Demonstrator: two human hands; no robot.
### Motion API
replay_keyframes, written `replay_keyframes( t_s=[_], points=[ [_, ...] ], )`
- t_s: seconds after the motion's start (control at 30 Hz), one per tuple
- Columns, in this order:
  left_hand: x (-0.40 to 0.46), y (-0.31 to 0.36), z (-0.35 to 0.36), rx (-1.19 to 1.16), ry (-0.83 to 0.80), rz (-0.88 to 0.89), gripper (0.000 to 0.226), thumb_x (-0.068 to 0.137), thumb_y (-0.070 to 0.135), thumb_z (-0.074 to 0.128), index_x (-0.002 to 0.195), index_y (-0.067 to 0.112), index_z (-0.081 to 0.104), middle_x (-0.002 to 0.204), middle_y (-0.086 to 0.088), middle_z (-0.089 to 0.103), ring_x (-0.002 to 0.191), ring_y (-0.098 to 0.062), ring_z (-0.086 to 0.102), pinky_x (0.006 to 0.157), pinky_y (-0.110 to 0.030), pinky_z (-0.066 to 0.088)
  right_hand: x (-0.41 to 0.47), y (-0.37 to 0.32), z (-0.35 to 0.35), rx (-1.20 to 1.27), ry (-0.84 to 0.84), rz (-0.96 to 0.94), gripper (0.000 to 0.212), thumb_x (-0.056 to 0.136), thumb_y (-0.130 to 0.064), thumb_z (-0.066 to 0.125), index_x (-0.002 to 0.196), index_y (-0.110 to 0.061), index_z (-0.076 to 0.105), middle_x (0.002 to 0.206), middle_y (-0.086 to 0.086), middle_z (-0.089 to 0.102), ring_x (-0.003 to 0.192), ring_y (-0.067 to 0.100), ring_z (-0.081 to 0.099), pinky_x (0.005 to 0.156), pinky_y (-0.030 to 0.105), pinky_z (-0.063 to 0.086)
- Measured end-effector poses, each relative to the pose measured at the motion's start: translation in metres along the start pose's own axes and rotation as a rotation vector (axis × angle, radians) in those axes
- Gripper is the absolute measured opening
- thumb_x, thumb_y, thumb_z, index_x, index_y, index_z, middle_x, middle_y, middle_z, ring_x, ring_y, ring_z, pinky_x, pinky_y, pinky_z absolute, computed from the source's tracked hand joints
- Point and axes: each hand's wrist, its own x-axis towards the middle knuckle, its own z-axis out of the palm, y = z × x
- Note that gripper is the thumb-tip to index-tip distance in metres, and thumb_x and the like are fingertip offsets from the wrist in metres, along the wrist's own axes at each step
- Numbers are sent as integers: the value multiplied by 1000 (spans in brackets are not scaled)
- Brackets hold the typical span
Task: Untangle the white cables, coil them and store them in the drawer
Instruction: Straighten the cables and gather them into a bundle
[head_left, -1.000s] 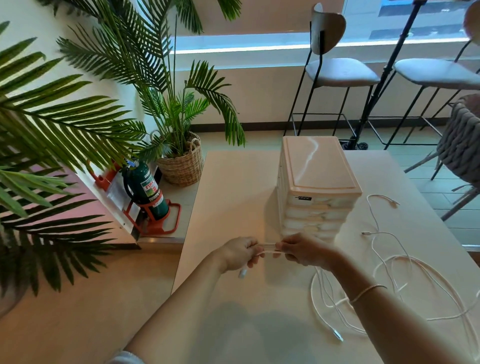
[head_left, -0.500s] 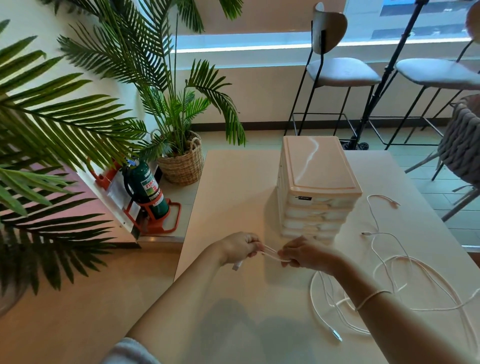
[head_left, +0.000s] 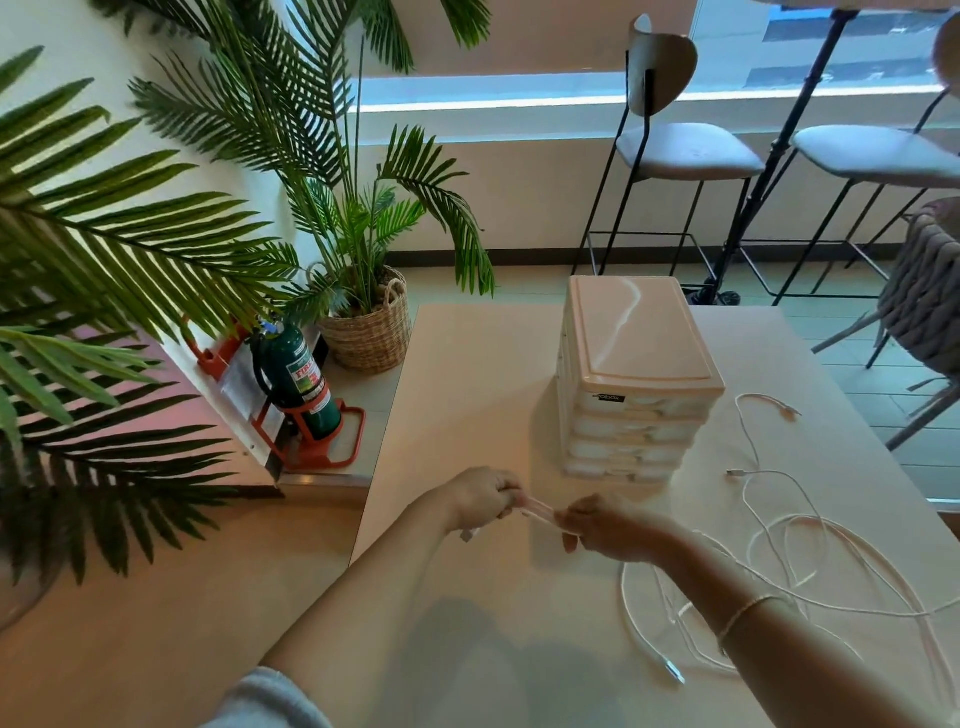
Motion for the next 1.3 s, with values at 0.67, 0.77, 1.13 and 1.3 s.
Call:
replay_keyframes(
  t_s=[0.67, 0.77, 1.13, 1.3],
  points=[
    [-26, -2, 9, -181, -329, -13, 28, 89, -10, 45, 104, 12, 49, 85, 3, 58, 76, -4, 55, 52, -13, 44, -10, 7, -10, 224, 195, 26, 36, 95, -25, 46, 61, -24, 57, 59, -4, 43, 53, 8, 37, 48, 17, 29],
    [-30, -8, 8, -191, -293, -2, 32, 86, -11, 48, 110, 11, 51, 92, 2, 61, 81, -8, 57, 57, -13, 47, -10, 5, -10, 210, 200, 25, 35, 94, -26, 48, 60, -25, 58, 59, -4, 45, 55, 9, 40, 52, 20, 31],
    [-37, -12, 14, -586, -229, -137, 6, 96, 23, 48, 97, 22, 54, 88, 2, 59, 74, -12, 60, 61, -28, 47, -18, 7, -22, 438, 178, 51, 31, 97, -18, 43, 70, -11, 56, 57, 0, 35, 45, 13, 33, 39, 19, 31],
    [-38, -13, 15, -651, -204, -128, 14, 96, 31, 45, 99, 19, 51, 93, -1, 58, 80, -18, 62, 58, -30, 51, -18, 12, -20, 511, 161, 44, 30, 97, -19, 43, 73, -9, 56, 58, 1, 35, 45, 13, 34, 41, 21, 33]
  ],
)
